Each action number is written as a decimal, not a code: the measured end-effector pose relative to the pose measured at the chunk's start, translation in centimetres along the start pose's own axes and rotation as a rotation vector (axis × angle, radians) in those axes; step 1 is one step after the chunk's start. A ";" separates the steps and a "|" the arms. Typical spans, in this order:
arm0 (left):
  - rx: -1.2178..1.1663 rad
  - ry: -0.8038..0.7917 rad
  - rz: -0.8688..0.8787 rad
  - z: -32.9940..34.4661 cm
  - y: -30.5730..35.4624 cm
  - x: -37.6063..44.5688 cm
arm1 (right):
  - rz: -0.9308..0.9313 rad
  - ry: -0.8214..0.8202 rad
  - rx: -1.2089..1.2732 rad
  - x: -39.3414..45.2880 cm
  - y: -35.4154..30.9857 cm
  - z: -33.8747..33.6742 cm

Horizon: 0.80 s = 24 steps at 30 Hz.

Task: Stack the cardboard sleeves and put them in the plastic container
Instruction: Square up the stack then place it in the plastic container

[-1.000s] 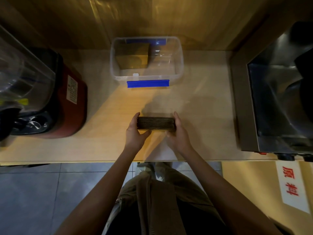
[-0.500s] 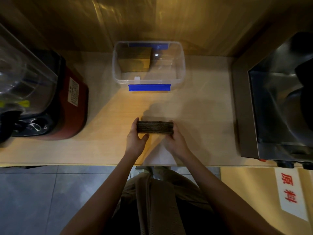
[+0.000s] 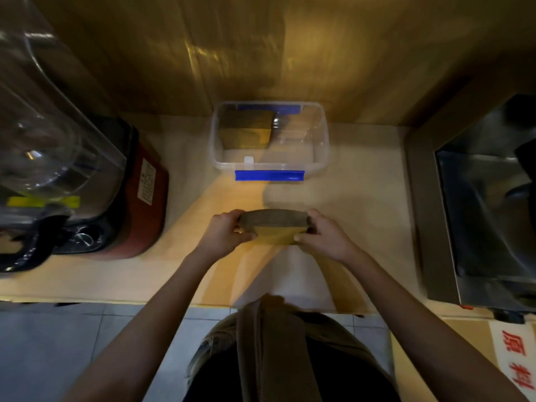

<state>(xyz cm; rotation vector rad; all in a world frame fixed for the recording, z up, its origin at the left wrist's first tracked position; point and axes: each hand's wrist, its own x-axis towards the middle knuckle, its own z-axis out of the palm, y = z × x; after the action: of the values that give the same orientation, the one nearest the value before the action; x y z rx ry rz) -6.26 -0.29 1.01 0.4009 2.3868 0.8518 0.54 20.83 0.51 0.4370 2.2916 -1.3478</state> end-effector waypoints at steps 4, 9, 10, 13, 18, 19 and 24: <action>0.066 0.050 0.022 -4.9 2.3 1.6 | -0.057 0.009 0.102 1.4 -3.5 -2.6; 0.065 0.109 0.118 -9.5 3.8 4.3 | -0.160 0.052 0.136 4.1 -7.7 -5.3; 0.059 0.128 0.127 -10.0 3.8 4.9 | -0.173 0.067 0.137 4.8 -8.3 -5.5; 0.087 0.201 0.133 -10.9 3.5 6.9 | -0.195 0.111 0.150 6.7 -9.4 -5.5; 0.296 0.219 0.114 -11.4 2.3 10.2 | -0.163 0.136 0.148 9.7 -10.0 -4.9; 0.353 0.223 0.102 -11.4 2.0 10.8 | -0.148 0.142 0.139 10.4 -10.1 -4.7; 0.466 0.224 0.090 -10.6 0.6 13.6 | -0.062 0.167 0.054 14.1 -9.5 -3.6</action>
<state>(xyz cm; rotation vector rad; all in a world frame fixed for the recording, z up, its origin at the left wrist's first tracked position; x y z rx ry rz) -23.33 1.14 2.54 0.6242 2.7927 0.3813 -16.81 20.15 1.73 0.5173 2.4256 -1.4563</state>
